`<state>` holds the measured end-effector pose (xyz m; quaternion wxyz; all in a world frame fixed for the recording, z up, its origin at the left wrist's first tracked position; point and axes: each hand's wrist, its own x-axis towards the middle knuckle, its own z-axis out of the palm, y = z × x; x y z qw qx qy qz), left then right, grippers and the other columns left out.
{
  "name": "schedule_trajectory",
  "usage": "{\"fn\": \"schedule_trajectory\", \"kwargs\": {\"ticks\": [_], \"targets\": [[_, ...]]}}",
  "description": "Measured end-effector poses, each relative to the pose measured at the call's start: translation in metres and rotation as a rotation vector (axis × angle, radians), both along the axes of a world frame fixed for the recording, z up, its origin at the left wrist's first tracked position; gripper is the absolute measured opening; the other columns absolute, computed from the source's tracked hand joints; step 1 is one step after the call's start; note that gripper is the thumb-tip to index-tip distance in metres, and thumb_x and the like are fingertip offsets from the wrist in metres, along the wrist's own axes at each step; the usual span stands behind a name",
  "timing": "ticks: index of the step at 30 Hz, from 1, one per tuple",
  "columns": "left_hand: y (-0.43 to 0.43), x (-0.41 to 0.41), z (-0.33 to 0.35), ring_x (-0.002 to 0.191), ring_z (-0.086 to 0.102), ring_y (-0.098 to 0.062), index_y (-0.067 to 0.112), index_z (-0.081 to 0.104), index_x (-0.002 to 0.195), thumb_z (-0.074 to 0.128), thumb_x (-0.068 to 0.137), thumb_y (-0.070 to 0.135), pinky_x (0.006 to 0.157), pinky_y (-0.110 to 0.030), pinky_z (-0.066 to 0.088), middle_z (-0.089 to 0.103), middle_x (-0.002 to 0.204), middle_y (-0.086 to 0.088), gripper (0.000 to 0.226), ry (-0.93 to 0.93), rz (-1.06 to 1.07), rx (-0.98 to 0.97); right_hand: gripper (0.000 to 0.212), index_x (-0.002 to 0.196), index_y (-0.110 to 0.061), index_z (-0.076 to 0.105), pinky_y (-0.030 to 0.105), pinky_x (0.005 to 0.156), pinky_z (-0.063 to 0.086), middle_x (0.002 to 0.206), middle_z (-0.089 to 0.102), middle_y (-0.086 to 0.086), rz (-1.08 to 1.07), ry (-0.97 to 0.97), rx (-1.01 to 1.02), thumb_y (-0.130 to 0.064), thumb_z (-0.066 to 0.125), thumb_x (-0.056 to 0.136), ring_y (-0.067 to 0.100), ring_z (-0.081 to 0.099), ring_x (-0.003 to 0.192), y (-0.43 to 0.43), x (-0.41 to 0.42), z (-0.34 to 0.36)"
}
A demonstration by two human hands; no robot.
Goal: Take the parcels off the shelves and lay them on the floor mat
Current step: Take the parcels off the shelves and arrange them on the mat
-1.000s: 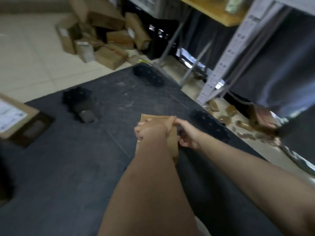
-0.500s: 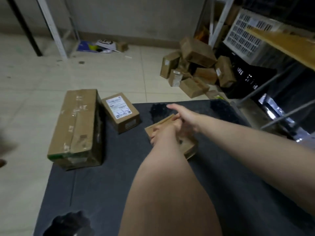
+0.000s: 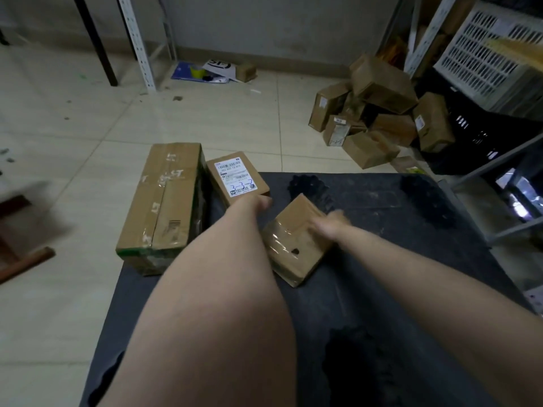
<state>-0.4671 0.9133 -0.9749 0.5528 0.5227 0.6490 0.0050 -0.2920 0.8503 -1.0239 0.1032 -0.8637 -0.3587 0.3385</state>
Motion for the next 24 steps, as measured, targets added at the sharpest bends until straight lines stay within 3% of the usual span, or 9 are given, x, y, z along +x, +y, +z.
{"fn": "schedule_trajectory", "kwargs": {"ticks": [2, 5, 7, 10, 12, 15, 20, 22, 24], "targets": [[-0.008, 0.006, 0.003, 0.087, 0.060, -0.026, 0.010, 0.048, 0.130, 0.045, 0.100, 0.040, 0.072, -0.032, 0.042, 0.062, 0.100, -0.014, 0.042, 0.022, -0.028, -0.038, 0.088, 0.156, -0.007, 0.017, 0.047, 0.104, 0.046, 0.156, 0.025, 0.018, 0.049, 0.022, -0.025, -0.052, 0.058, 0.093, 0.037, 0.040, 0.135, -0.009, 0.008, -0.013], [-0.013, 0.020, -0.006, 0.119, 0.054, -0.037, 0.012, 0.034, 0.148, 0.054, 0.093, 0.054, 0.090, -0.044, 0.047, 0.049, 0.138, -0.020, 0.072, 0.027, -0.047, -0.132, 0.096, 0.156, -0.013, 0.015, 0.048, 0.095, 0.053, 0.158, 0.018, 0.016, 0.033, -0.013, 0.000, -0.060, 0.062, 0.087, 0.039, 0.041, 0.133, -0.010, 0.012, -0.021], [-0.018, 0.026, -0.007, 0.129, 0.047, -0.039, 0.012, 0.027, 0.153, 0.051, 0.094, 0.055, 0.103, -0.048, 0.043, 0.040, 0.149, -0.019, 0.077, 0.007, -0.066, -0.144, 0.099, 0.155, -0.013, 0.021, 0.046, 0.086, 0.058, 0.151, 0.032, 0.016, -0.027, 0.013, -0.042, -0.066, 0.063, 0.081, 0.039, 0.051, 0.122, -0.009, 0.016, -0.023], [-0.018, 0.031, -0.011, 0.131, 0.045, -0.038, 0.011, 0.026, 0.153, 0.043, 0.096, 0.058, 0.112, -0.048, 0.035, 0.040, 0.149, -0.019, 0.076, 0.021, -0.059, -0.149, 0.093, 0.143, -0.012, 0.043, 0.036, 0.061, 0.061, 0.119, 0.053, 0.011, -0.039, 0.142, -0.123, -0.074, 0.060, 0.076, 0.030, 0.064, 0.088, -0.012, 0.020, -0.023], [-0.017, 0.030, -0.012, 0.122, 0.049, -0.039, 0.011, 0.027, 0.151, 0.040, 0.096, 0.057, 0.111, -0.047, 0.035, 0.045, 0.141, -0.020, 0.073, -0.010, -0.055, -0.143, 0.101, 0.143, -0.013, 0.044, 0.038, 0.065, 0.060, 0.124, 0.053, 0.011, -0.043, 0.188, -0.129, -0.080, 0.061, 0.069, 0.032, 0.062, 0.096, -0.015, 0.024, -0.027], [-0.015, 0.028, -0.013, 0.131, 0.045, -0.036, 0.010, 0.035, 0.149, 0.040, 0.099, 0.054, 0.108, -0.044, 0.036, 0.045, 0.146, -0.016, 0.067, -0.085, 0.026, -0.063, 0.108, 0.146, -0.017, 0.043, 0.044, 0.092, 0.052, 0.139, 0.053, 0.011, -0.065, 0.346, -0.100, -0.082, 0.067, 0.062, 0.034, 0.055, 0.120, -0.019, 0.024, -0.034], [-0.007, 0.028, -0.022, 0.131, 0.046, -0.040, 0.015, 0.048, 0.142, 0.051, 0.085, 0.065, 0.108, -0.050, 0.040, 0.048, 0.145, -0.015, 0.076, -0.168, 0.209, 0.015, 0.074, 0.132, -0.024, 0.054, 0.030, 0.078, 0.052, 0.124, 0.062, 0.011, -0.054, 0.566, -0.124, -0.065, 0.072, 0.072, 0.024, 0.062, 0.102, -0.025, 0.011, -0.039], [-0.006, 0.028, -0.021, 0.125, 0.045, -0.045, 0.016, 0.047, 0.142, 0.048, 0.070, 0.070, 0.106, -0.055, 0.038, 0.048, 0.139, -0.018, 0.090, -0.172, 0.278, 0.019, 0.071, 0.128, -0.025, 0.058, 0.028, 0.073, 0.046, 0.123, 0.064, 0.008, -0.072, 0.565, -0.077, -0.066, 0.072, 0.071, 0.022, 0.059, 0.098, -0.022, 0.008, -0.039], [-0.006, 0.031, -0.020, 0.117, 0.050, -0.043, 0.011, 0.047, 0.138, 0.048, 0.071, 0.068, 0.102, -0.055, 0.043, 0.053, 0.126, -0.015, 0.088, -0.156, 0.296, 0.075, 0.075, 0.125, -0.025, 0.057, 0.030, 0.075, 0.047, 0.121, 0.063, 0.006, -0.087, 0.556, -0.058, -0.068, 0.075, 0.065, 0.022, 0.058, 0.104, -0.021, 0.006, -0.038]]}}
